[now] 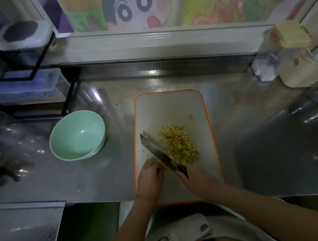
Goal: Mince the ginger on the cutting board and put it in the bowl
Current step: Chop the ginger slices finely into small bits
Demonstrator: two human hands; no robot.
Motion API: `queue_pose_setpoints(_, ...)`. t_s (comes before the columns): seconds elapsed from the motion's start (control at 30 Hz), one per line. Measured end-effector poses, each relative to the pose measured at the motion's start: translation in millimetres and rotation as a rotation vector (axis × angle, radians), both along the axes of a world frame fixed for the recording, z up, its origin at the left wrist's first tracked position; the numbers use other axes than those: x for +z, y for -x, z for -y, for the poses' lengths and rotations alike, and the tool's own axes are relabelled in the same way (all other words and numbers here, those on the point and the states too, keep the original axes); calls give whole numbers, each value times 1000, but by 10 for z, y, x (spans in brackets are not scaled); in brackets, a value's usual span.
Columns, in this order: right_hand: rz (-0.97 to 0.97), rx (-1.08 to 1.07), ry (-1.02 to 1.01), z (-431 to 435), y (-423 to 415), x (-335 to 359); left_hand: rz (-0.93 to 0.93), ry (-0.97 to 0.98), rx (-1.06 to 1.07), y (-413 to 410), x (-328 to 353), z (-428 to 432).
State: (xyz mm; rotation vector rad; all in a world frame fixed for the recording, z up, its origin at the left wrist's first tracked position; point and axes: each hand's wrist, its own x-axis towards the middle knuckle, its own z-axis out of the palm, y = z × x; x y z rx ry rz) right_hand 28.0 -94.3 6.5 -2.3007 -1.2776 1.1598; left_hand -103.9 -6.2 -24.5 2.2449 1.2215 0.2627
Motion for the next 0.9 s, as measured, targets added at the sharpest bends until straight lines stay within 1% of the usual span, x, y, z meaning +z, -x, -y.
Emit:
queue_pose_setpoints(0.13, 13, -10, 19, 12, 63, -49, -5, -14, -4, 3, -30, -2)
queue_pose_setpoints(0.2, 24, -3, -6, 17, 64, -70, -1, -19, -5, 5, -45, -1)
queue_pose_setpoints(0.37, -15, 3, -33, -13, -72, -114, -6, -28, -1, 25, -47, 17)
queue_pose_setpoints(0.53, -6, 72, -70, -34, -176, -113, -15, -25, -34, 44, -30, 11)
queue_pose_setpoints(0.7, 42, 50, -91, -31, -268, -24, 17, 31, -27, 61, -48, -14)
queue_pose_setpoints(0.9, 18, 3, -173, 9, -221, 57, 54, 75, 47, 65, -43, 7)
